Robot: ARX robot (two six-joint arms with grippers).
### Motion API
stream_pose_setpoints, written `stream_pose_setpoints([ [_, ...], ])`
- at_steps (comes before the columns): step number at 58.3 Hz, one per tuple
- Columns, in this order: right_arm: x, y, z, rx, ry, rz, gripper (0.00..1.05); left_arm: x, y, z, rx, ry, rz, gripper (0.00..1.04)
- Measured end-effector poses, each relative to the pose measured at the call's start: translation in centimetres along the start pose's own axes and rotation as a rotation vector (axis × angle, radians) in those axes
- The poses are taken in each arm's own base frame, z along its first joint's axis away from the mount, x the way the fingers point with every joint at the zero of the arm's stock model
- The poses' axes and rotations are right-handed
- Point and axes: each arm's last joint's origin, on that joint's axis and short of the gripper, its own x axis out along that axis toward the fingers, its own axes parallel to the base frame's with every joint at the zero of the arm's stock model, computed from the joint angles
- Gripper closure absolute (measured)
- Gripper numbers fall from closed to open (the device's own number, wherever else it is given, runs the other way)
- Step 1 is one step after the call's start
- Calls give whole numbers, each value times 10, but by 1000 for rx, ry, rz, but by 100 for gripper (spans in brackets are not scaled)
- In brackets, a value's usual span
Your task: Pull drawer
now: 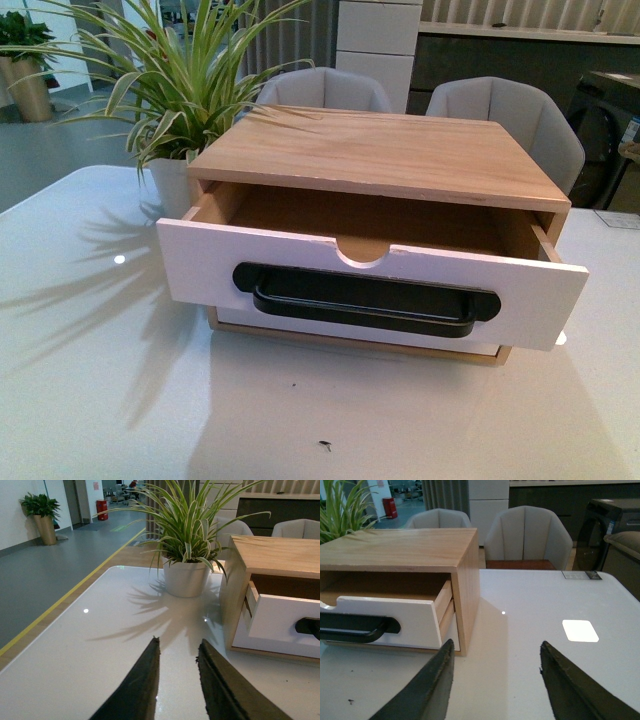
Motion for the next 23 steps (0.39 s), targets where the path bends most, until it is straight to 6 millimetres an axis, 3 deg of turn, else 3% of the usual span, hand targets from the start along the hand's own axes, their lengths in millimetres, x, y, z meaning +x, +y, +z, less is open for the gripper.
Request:
stream_pose_setpoints([
  [3, 0, 0, 0, 0, 0, 0, 42, 0, 0, 0, 0, 0, 0, 45],
  [10, 0, 0, 0, 0, 0, 0, 10, 0, 0, 0, 0, 0, 0, 13],
  [12, 0, 0, 0, 1, 0, 0, 8, 0, 0, 0, 1, 0, 0, 6],
  [23, 0, 0, 0, 1, 0, 0, 9, 0, 0, 0, 0, 0, 0, 7],
])
